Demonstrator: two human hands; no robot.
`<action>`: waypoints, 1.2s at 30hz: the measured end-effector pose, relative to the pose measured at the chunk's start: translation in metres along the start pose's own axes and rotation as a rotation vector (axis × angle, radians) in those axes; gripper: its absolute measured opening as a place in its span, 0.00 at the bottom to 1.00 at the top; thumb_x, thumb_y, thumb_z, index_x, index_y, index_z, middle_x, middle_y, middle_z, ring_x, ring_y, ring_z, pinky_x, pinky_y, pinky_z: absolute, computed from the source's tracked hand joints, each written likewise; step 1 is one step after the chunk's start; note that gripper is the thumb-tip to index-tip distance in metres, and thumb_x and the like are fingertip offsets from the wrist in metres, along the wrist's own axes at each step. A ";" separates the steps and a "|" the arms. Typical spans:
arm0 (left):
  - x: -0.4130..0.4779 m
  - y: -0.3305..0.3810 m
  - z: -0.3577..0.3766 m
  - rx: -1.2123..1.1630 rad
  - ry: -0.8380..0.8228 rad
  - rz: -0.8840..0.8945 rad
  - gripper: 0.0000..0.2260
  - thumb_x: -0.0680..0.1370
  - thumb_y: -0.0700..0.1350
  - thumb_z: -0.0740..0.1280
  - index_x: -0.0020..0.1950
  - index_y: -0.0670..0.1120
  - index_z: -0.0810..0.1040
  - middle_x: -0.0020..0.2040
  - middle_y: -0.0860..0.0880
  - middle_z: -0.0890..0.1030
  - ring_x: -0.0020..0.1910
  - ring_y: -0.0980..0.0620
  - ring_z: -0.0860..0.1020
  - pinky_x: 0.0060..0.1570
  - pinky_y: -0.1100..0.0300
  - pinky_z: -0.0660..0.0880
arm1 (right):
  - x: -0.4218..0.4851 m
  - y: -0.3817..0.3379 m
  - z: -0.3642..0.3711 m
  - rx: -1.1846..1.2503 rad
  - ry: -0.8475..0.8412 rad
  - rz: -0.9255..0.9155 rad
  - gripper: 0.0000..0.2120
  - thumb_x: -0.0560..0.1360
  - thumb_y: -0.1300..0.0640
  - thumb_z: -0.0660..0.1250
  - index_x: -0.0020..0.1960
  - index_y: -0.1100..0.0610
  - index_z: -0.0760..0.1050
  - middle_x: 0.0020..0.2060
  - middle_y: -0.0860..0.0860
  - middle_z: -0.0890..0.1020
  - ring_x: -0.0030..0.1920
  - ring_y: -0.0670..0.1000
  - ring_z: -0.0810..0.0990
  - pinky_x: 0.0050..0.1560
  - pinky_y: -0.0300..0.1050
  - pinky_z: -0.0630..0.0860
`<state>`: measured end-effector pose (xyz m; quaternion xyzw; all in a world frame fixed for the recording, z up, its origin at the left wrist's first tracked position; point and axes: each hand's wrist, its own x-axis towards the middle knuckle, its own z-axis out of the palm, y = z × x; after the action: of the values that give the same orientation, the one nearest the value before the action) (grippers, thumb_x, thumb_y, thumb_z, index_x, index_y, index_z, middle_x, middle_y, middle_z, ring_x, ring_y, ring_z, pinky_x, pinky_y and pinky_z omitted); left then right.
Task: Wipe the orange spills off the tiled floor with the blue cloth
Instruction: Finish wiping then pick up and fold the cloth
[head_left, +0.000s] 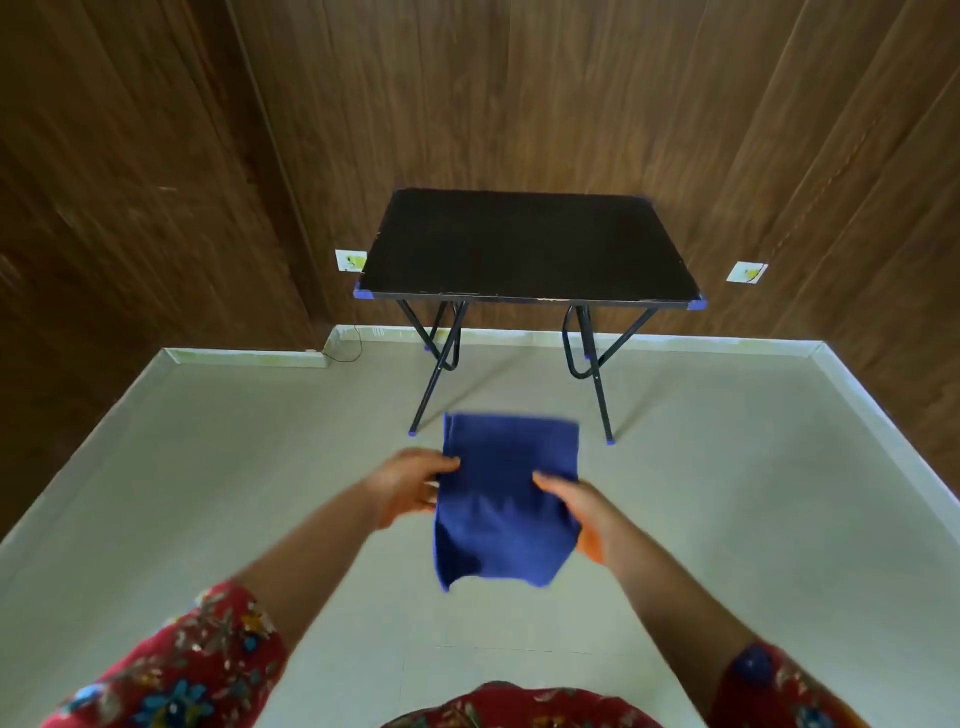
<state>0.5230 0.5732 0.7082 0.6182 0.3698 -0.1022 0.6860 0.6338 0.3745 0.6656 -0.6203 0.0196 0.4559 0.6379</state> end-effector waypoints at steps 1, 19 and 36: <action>0.003 -0.010 0.004 -0.013 0.081 -0.041 0.07 0.79 0.40 0.65 0.54 0.40 0.78 0.46 0.44 0.80 0.41 0.48 0.79 0.39 0.59 0.76 | 0.002 0.012 0.001 -0.029 0.067 0.052 0.17 0.77 0.55 0.68 0.61 0.64 0.78 0.53 0.57 0.84 0.56 0.54 0.82 0.54 0.46 0.77; 0.011 0.011 0.003 1.599 -0.013 0.060 0.21 0.81 0.59 0.56 0.67 0.50 0.74 0.75 0.42 0.56 0.67 0.40 0.68 0.63 0.49 0.69 | 0.002 -0.034 0.036 -1.497 -0.100 -0.203 0.08 0.72 0.56 0.68 0.51 0.52 0.79 0.46 0.51 0.78 0.52 0.57 0.78 0.46 0.45 0.73; -0.003 0.058 -0.013 -0.033 0.012 0.008 0.13 0.76 0.53 0.69 0.55 0.46 0.80 0.45 0.49 0.85 0.45 0.51 0.82 0.36 0.59 0.77 | 0.009 -0.001 0.025 0.362 -0.238 -0.036 0.28 0.75 0.37 0.63 0.69 0.52 0.73 0.62 0.53 0.81 0.60 0.55 0.81 0.52 0.50 0.80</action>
<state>0.5508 0.5969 0.7554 0.6088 0.3733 -0.0896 0.6943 0.6256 0.4000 0.6671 -0.4378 0.0147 0.5034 0.7448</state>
